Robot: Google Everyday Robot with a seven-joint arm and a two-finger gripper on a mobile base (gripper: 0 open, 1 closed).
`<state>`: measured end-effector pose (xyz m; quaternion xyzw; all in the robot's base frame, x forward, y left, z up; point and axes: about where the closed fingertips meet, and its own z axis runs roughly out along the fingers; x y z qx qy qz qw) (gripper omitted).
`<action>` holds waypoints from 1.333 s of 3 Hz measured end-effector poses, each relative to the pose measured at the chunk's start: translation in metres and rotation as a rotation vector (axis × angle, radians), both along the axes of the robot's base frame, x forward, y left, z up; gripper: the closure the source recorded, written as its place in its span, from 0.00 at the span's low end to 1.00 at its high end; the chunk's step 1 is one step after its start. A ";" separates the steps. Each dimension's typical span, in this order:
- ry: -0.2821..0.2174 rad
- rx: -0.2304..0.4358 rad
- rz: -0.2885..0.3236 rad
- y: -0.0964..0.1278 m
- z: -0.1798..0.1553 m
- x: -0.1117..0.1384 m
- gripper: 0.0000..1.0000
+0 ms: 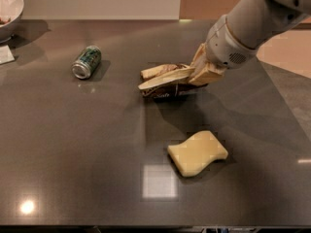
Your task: Move brown chip bag near sponge
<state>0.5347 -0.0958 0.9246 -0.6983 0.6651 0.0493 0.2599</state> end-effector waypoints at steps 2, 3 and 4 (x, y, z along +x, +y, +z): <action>0.032 0.064 0.051 -0.044 0.005 -0.019 1.00; 0.062 0.109 0.101 -0.062 0.004 -0.039 0.83; 0.081 0.138 0.115 -0.078 0.004 -0.054 0.59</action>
Offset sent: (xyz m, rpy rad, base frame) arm -0.0464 -0.0821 0.0078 0.1510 0.0698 0.1542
